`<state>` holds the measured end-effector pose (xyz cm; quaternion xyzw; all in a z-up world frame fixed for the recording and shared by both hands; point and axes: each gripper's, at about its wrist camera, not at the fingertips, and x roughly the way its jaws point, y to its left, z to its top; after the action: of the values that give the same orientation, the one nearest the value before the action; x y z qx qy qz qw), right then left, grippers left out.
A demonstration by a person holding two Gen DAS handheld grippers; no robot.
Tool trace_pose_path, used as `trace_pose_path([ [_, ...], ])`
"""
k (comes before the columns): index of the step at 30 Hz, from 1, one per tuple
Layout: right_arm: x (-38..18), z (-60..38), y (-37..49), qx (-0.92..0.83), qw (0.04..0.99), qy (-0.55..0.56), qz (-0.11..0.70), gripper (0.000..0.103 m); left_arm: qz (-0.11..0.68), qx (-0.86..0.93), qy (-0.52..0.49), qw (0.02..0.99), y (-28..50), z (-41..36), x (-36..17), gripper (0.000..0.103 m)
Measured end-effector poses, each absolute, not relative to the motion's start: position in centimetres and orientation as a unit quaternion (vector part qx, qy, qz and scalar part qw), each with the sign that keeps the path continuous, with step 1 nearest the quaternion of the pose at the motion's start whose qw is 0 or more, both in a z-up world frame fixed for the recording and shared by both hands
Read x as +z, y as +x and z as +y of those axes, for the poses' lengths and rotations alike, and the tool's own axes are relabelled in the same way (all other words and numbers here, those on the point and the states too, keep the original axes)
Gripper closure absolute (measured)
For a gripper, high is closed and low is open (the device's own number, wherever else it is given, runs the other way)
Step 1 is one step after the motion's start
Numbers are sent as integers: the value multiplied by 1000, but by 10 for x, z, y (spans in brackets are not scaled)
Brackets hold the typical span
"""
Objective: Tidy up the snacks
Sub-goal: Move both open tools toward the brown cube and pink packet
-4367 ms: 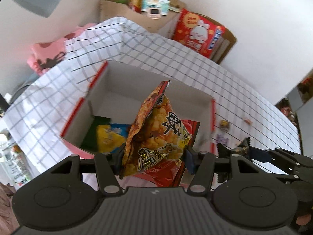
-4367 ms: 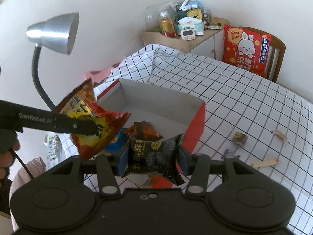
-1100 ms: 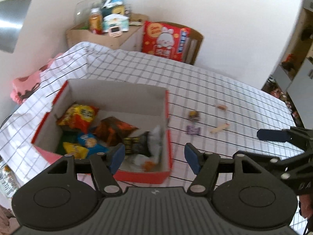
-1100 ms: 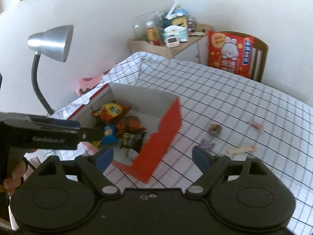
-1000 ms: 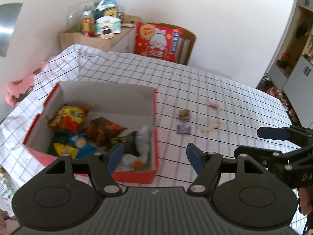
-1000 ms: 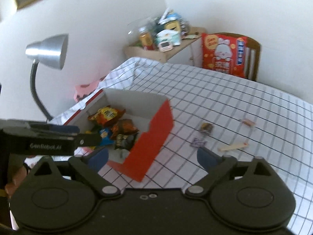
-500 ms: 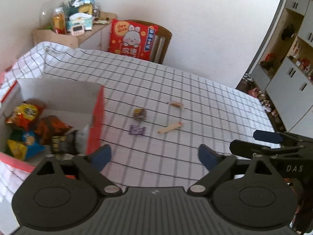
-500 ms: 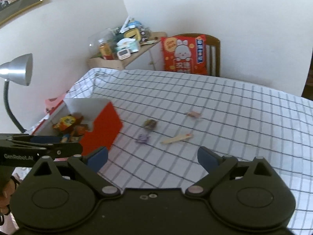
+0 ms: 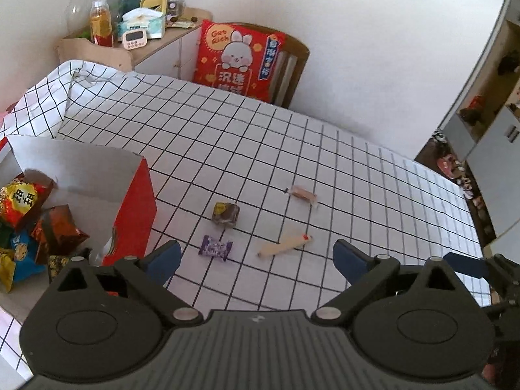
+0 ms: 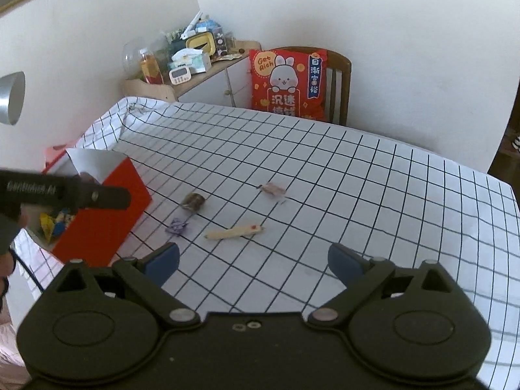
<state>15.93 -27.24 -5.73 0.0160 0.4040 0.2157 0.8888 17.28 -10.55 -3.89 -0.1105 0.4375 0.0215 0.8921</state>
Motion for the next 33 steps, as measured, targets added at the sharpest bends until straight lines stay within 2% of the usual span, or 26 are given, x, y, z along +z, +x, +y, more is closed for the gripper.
trace_pose_path([
  [21,-105,-248,269,242,868,-38,432,5,502,58,-119,855,273,-93,-97,4],
  [30,-129,-221,307,258,861,-79,431,9,518,74,-129,842,296,-85,-120,4],
  [33,-139,-211,317,261,858,-103,430,13,525,75,-130,838,302,-83,-128,6],
])
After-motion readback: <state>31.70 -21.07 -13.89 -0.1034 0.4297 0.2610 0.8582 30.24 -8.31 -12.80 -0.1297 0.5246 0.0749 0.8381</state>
